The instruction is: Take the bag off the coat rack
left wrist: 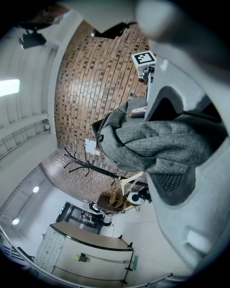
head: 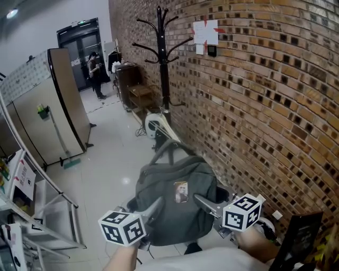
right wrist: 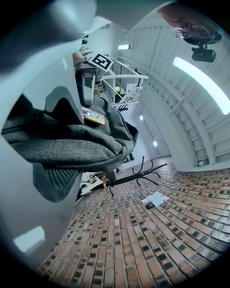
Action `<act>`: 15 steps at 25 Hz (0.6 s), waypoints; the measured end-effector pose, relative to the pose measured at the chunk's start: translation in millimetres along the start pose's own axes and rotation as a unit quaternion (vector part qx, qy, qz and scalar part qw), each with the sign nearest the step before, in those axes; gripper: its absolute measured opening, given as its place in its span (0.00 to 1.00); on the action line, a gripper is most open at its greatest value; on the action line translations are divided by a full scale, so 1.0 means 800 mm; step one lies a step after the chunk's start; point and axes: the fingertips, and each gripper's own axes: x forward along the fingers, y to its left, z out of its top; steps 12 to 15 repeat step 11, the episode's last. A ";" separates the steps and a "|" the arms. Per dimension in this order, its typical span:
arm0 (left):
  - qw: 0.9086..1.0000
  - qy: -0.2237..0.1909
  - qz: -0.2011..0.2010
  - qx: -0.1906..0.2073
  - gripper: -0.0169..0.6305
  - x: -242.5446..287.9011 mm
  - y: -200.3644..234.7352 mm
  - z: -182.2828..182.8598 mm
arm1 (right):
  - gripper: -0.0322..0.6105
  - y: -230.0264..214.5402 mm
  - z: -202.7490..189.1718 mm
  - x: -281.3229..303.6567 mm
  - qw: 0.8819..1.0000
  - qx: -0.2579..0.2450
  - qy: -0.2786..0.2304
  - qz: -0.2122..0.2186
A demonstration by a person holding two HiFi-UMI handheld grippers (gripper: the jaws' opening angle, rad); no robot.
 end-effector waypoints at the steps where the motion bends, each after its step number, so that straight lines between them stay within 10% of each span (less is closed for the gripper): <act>1: 1.000 0.000 0.000 -0.001 0.47 -0.001 -0.001 -0.001 | 0.44 0.001 -0.001 -0.001 1.000 0.000 0.001 0.000; 15: 1.000 0.003 -0.002 -0.002 0.47 -0.009 -0.009 -0.009 | 0.44 0.006 -0.009 -0.011 1.000 0.006 0.004 0.001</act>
